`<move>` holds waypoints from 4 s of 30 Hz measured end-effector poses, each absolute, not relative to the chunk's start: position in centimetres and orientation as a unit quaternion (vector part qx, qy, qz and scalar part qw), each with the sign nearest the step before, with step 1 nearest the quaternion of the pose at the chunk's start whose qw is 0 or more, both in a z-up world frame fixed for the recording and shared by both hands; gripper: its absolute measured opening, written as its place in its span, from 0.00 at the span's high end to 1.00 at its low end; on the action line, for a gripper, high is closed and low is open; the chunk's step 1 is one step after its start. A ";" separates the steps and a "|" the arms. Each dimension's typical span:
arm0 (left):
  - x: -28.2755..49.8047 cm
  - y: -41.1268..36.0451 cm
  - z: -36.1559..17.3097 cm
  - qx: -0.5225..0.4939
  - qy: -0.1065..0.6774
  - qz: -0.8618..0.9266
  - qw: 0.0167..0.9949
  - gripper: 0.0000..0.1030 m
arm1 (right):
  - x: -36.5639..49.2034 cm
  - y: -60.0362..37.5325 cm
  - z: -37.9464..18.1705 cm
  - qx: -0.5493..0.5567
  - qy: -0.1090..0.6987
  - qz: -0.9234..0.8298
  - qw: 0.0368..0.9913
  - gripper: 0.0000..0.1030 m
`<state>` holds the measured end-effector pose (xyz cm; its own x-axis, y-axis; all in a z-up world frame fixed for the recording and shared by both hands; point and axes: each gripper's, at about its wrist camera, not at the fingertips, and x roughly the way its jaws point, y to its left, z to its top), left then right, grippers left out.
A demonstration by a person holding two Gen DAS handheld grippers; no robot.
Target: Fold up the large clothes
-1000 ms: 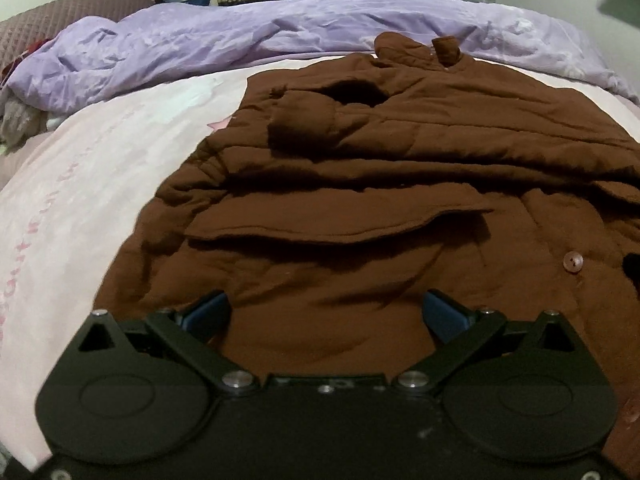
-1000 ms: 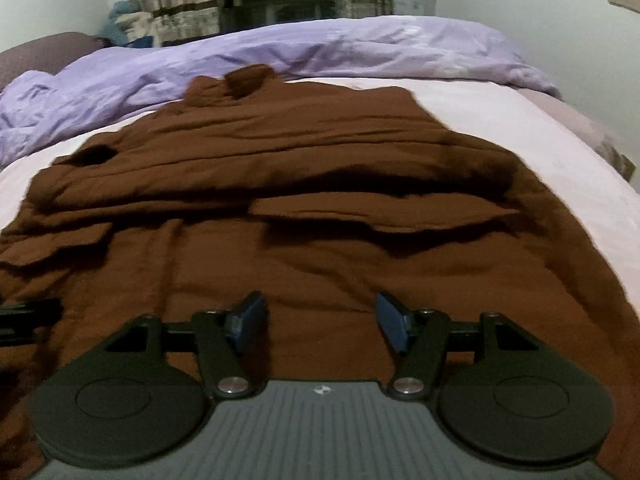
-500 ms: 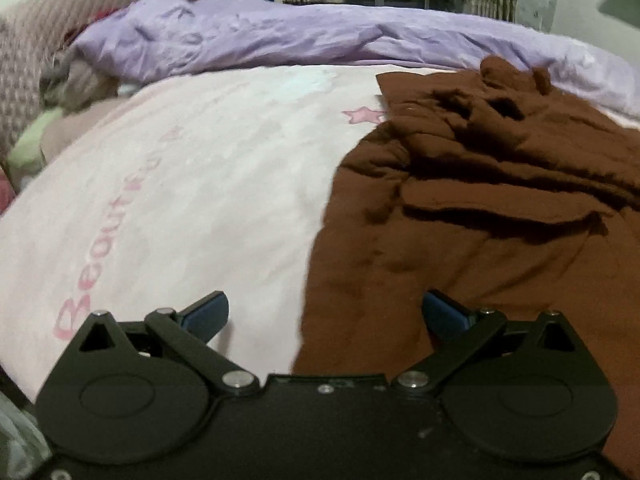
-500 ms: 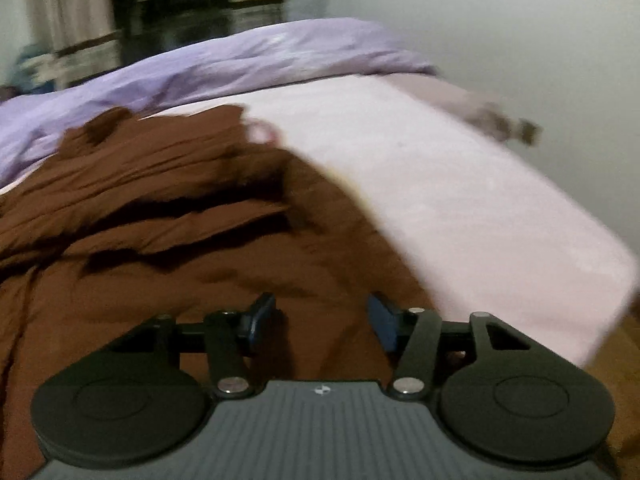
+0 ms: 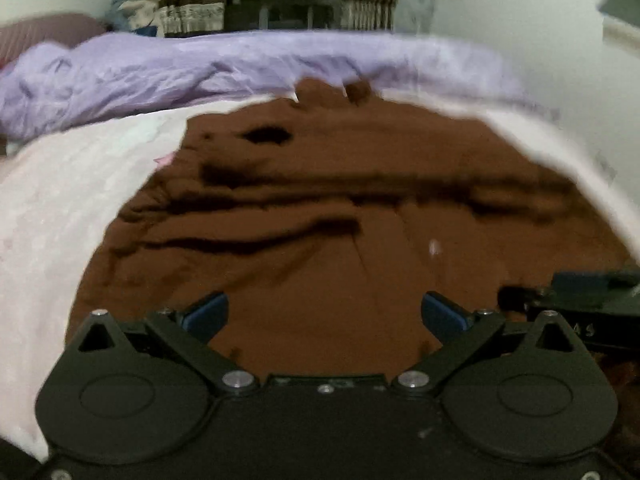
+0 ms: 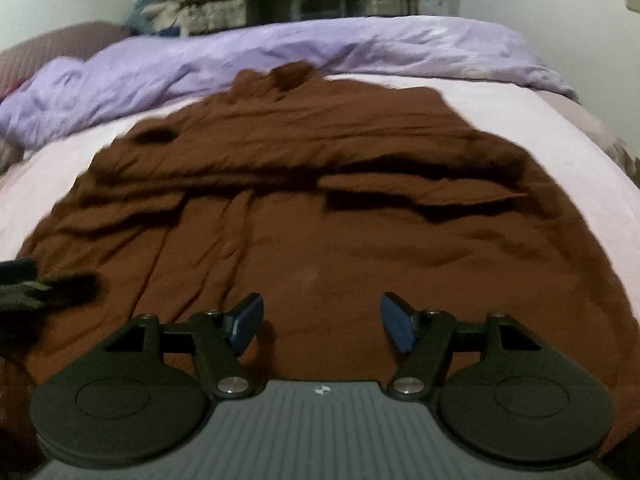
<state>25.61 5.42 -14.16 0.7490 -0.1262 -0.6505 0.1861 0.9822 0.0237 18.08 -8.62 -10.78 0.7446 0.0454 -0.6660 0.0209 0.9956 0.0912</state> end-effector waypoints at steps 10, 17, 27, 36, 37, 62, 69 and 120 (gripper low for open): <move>26.4 4.4 -17.5 0.070 0.382 -0.053 0.920 0.00 | 18.0 -9.5 -12.5 0.033 0.373 -0.022 0.927 0.03; 26.4 6.0 -17.0 0.064 0.387 -0.054 0.918 0.00 | 17.8 -12.1 -12.7 0.036 0.373 -0.051 0.926 0.00; 26.1 8.6 -15.9 0.051 0.392 -0.057 0.917 0.00 | 16.3 -18.8 -13.3 0.055 0.373 -0.119 0.918 0.00; 26.6 14.1 -15.8 0.083 0.396 0.065 0.912 0.00 | 15.4 -22.5 -13.2 0.055 0.359 -0.215 0.906 0.00; 26.5 15.1 -15.8 0.068 0.397 0.064 0.913 0.00 | 15.3 -22.9 -13.2 0.064 0.366 -0.208 0.905 0.00; 29.9 4.8 -15.6 0.083 0.378 -0.025 0.922 0.00 | 20.3 -9.0 -10.6 0.039 0.327 0.017 0.944 0.01; 34.8 8.0 -17.1 0.058 0.371 0.001 0.927 0.00 | 24.0 -12.6 -13.0 0.009 0.345 -0.048 0.937 0.00; 29.8 19.7 -12.4 0.072 0.385 0.130 0.911 0.00 | 19.4 -24.1 -10.9 0.054 0.376 -0.157 0.911 0.02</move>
<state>29.77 19.67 -12.40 0.6698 0.2930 -0.6823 -0.1814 0.9556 0.2322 19.44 -24.14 -10.86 0.6675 -0.2448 -0.7032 0.3261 0.9451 -0.0196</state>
